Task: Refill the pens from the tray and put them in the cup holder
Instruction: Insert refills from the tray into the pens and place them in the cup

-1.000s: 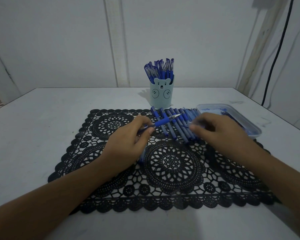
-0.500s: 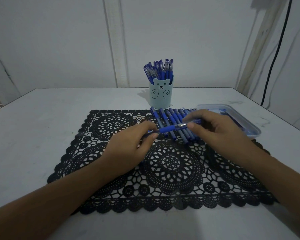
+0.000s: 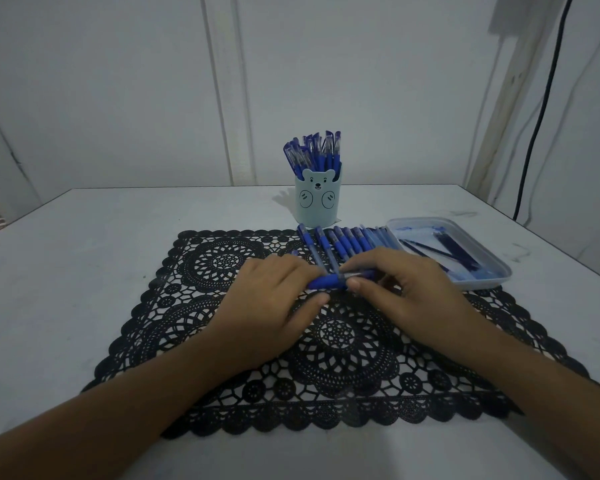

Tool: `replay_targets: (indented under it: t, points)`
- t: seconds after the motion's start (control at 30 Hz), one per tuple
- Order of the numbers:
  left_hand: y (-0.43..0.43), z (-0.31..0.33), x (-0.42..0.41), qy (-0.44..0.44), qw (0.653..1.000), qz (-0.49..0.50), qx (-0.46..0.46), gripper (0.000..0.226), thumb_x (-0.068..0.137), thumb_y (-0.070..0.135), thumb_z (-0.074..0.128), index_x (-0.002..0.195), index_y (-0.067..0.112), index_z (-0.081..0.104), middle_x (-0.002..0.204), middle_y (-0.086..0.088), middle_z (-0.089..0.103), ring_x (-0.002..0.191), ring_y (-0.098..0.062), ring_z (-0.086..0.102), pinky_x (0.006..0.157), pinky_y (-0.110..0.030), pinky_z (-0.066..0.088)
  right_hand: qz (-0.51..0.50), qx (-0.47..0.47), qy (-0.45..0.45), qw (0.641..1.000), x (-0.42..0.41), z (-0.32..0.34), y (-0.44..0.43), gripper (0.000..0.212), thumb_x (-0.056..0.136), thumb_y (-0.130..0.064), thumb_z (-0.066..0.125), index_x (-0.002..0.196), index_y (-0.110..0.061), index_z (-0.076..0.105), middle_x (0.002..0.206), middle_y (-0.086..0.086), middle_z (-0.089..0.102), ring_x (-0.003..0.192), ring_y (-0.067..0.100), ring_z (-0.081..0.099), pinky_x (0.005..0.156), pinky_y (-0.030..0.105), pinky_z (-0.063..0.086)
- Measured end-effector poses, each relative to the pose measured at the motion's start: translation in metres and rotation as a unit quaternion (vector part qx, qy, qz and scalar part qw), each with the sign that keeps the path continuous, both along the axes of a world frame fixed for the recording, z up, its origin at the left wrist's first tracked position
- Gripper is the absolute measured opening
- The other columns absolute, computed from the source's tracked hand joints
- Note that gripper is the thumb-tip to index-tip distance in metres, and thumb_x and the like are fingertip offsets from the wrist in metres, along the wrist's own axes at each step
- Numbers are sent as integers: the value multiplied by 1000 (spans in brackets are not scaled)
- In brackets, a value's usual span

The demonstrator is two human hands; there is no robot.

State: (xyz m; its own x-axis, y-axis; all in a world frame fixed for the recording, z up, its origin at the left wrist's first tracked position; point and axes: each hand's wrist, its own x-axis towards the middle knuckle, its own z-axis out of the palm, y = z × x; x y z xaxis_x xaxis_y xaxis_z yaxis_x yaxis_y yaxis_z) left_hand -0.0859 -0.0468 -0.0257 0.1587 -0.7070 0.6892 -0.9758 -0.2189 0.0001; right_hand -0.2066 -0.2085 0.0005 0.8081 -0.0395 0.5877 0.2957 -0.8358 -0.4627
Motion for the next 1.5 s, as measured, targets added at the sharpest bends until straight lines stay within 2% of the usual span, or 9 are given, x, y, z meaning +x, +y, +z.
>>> replay_targets:
  t: [0.2, 0.33, 0.43, 0.63, 0.8, 1.03, 1.27, 1.4, 1.5]
  points:
    - [-1, 3, -3, -113, 993, 1, -19, 25, 90, 25, 49, 100, 10, 66, 93, -1, 65, 85, -16, 55, 78, -30, 38, -12, 61, 4, 998, 1, -3, 8, 22, 86, -26, 61, 92, -41, 46, 79, -17, 59, 78, 3, 57, 66, 12, 45]
    - [-4, 32, 9, -85, 992, 64, -69, 27, 87, 30, 48, 99, 14, 65, 91, -1, 63, 84, -14, 49, 75, -26, 29, -72, 9, 27, 997, 6, -9, -8, 31, 89, -55, 41, 115, -38, 45, 107, -15, 57, 97, -9, 50, 83, 8, 37]
    - [-17, 76, 17, 11, 982, 82, -169, 26, 87, 31, 49, 101, 17, 65, 92, 3, 60, 81, -12, 48, 72, -28, 32, -119, -143, 137, 973, 13, -23, -24, 51, 95, -47, 32, 139, -21, 35, 141, -4, 37, 129, 6, 28, 104, 15, 17]
    - [-93, 158, 60, 305, 907, 40, -288, 8, 88, 18, 58, 95, 15, 59, 87, 3, 64, 84, -12, 63, 83, -30, 50, -118, -166, 245, 948, 18, -31, -27, 53, 97, -45, 28, 145, -24, 23, 154, -4, 13, 141, 11, 8, 114, 31, 4]
    - [-135, 141, 91, 320, 915, 128, -212, 21, 90, 16, 51, 110, 13, 52, 94, -6, 65, 77, -20, 61, 73, -34, 52, -117, -169, 237, 949, 17, -31, -28, 52, 97, -44, 30, 144, -24, 25, 153, -3, 17, 141, 12, 11, 116, 33, 6]
    - [-149, 108, 104, 169, 964, 195, -59, 55, 91, 22, 45, 140, 28, 21, 82, -4, 62, 69, -24, 58, 61, -32, 45, -109, -173, 236, 950, 17, -31, -28, 51, 97, -43, 29, 144, -24, 26, 152, -3, 18, 140, 11, 12, 115, 34, 5]
    - [-130, 102, 107, 118, 975, 181, -42, 36, 95, 27, 41, 130, 21, 47, 120, -6, 46, 90, -21, 57, 68, -27, 37, -109, -167, 234, 951, 17, -30, -27, 50, 97, -42, 30, 144, -25, 27, 152, -4, 19, 140, 10, 12, 114, 33, 5]
    - [-98, 97, 85, 139, 972, 170, -82, 29, 95, 28, 40, 120, 19, 51, 111, -3, 53, 86, -19, 57, 68, -28, 41, -110, -164, 236, 951, 18, -31, -27, 50, 97, -42, 30, 144, -25, 27, 152, -4, 18, 140, 11, 12, 114, 33, 4]
    - [-69, 74, 61, 153, 965, 213, 21, 27, 95, 35, 37, 104, 17, 55, 94, 1, 61, 79, -18, 57, 69, -31, 48, -111, -166, 238, 950, 18, -31, -27, 50, 97, -42, 30, 144, -25, 27, 152, -4, 19, 140, 11, 13, 114, 33, 5]
